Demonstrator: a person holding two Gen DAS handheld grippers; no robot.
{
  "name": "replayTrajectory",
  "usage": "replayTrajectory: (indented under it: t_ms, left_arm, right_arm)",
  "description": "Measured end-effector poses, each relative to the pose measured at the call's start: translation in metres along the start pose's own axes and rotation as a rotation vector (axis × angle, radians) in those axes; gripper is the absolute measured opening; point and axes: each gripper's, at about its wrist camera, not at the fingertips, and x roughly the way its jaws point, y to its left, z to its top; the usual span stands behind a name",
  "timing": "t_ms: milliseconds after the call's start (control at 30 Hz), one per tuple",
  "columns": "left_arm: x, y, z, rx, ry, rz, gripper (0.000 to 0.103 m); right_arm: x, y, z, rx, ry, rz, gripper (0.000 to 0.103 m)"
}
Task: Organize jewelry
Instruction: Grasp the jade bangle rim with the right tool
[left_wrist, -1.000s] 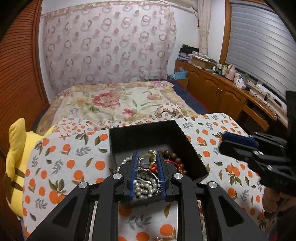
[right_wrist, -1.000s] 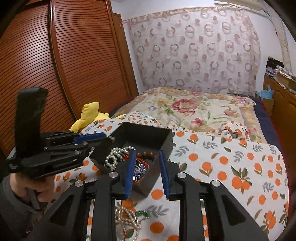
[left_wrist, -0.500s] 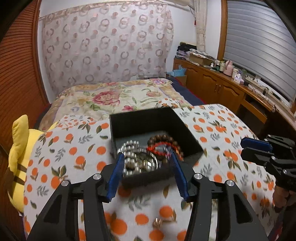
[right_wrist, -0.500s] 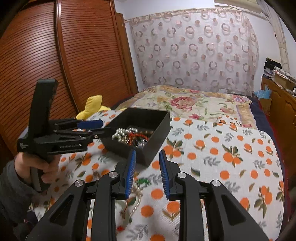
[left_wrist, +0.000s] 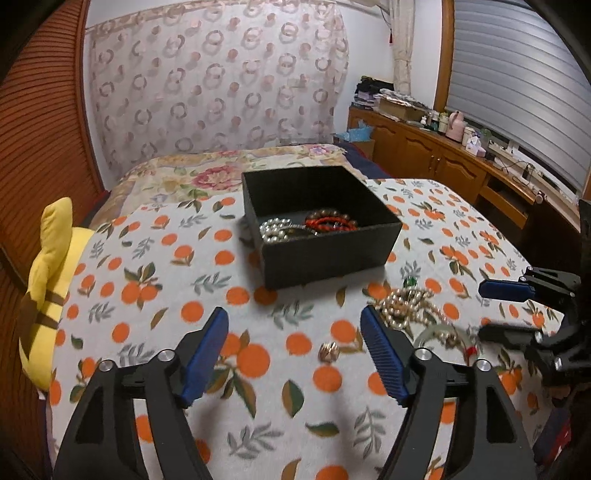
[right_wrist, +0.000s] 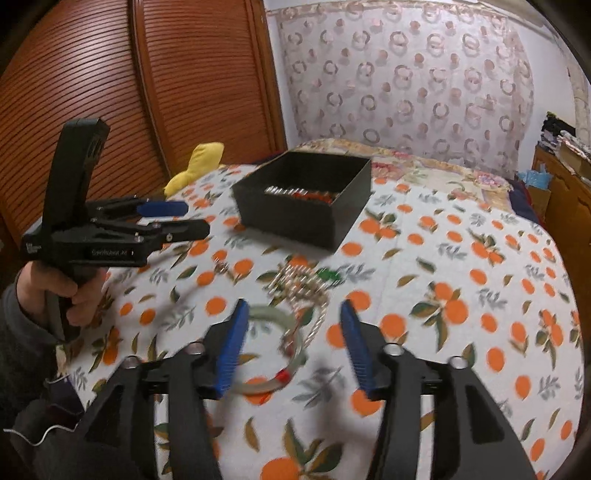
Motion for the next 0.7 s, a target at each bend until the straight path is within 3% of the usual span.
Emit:
replayTrajectory:
  t_ms: [167,267,700]
  left_arm:
    - [-0.005,0.000,-0.009,0.010,0.008,0.004,0.079]
    - [-0.007,-0.001,-0.017,0.011,0.020,-0.003,0.079]
    - [-0.003,0.002,-0.032,0.011,0.062,-0.008,0.079]
  right_arm:
    - [0.007,0.016,-0.008,-0.048,0.036,-0.006,0.080]
    - [0.012,0.023,-0.010,-0.068,0.063,0.000,0.086]
    - [0.042,0.040,-0.008,-0.149,0.180,-0.030,0.087]
